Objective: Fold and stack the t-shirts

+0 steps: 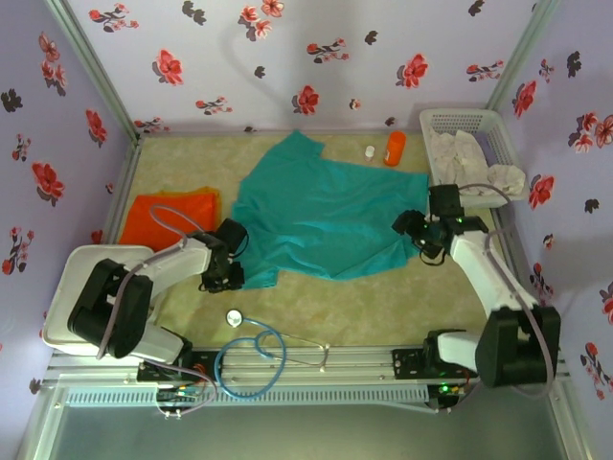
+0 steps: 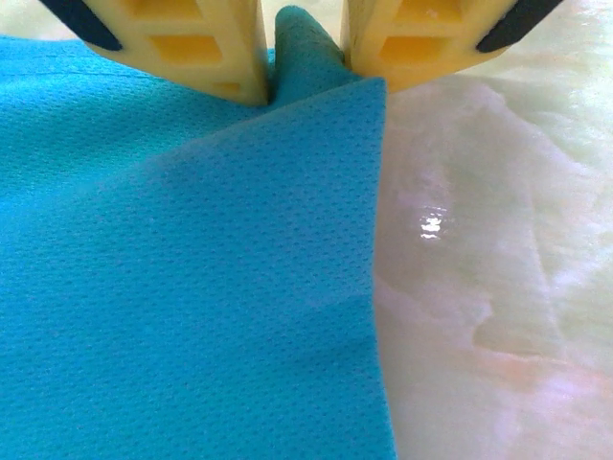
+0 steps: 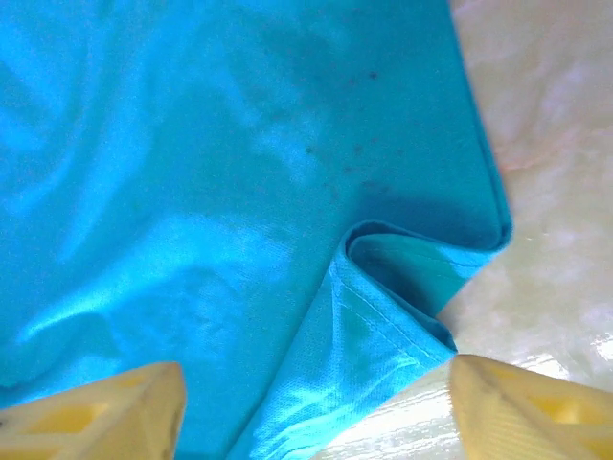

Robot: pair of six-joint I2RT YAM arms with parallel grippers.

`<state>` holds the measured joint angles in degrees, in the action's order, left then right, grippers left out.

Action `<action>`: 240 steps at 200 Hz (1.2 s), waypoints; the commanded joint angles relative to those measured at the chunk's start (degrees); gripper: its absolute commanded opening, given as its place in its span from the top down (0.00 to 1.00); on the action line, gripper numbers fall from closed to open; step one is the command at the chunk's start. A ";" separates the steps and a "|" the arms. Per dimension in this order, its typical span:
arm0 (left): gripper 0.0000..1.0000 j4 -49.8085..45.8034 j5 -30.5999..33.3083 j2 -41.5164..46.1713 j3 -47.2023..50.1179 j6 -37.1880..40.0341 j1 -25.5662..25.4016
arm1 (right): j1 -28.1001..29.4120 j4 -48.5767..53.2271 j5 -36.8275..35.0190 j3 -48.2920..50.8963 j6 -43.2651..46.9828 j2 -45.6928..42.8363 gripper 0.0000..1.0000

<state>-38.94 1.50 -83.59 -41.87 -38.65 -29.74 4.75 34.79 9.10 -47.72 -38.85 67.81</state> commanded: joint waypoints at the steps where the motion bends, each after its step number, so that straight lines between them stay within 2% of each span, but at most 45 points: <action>1: 0.76 6.24 -2.76 -3.26 0.90 1.64 -0.50 | -0.27 2.97 -3.51 5.86 0.69 -3.49 0.39; 22: 0.78 6.16 -2.99 -3.07 0.95 1.69 -0.49 | -0.27 0.26 -3.74 11.20 -0.42 -4.88 0.48; 59: 0.82 5.89 -3.38 -2.92 1.21 1.96 -0.47 | -0.27 -8.11 -1.90 16.64 -2.47 -2.29 0.50; 157: 0.86 7.30 -4.21 -3.39 2.03 1.21 -0.63 | 0.47 -17.15 -0.80 15.56 -4.02 5.48 0.57; 225: 0.88 7.39 -4.26 -3.71 1.87 1.58 -0.63 | 2.18 -19.29 -0.58 16.49 -5.61 6.63 0.68; 240: 0.88 7.39 -4.29 -3.94 1.59 1.94 -0.54 | 2.19 -19.23 -0.98 16.70 -5.93 6.66 0.73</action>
<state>-38.39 0.97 -83.90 -42.02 -37.50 -29.74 6.55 16.58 8.56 -31.14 -43.27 74.43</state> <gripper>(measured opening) 0.126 0.303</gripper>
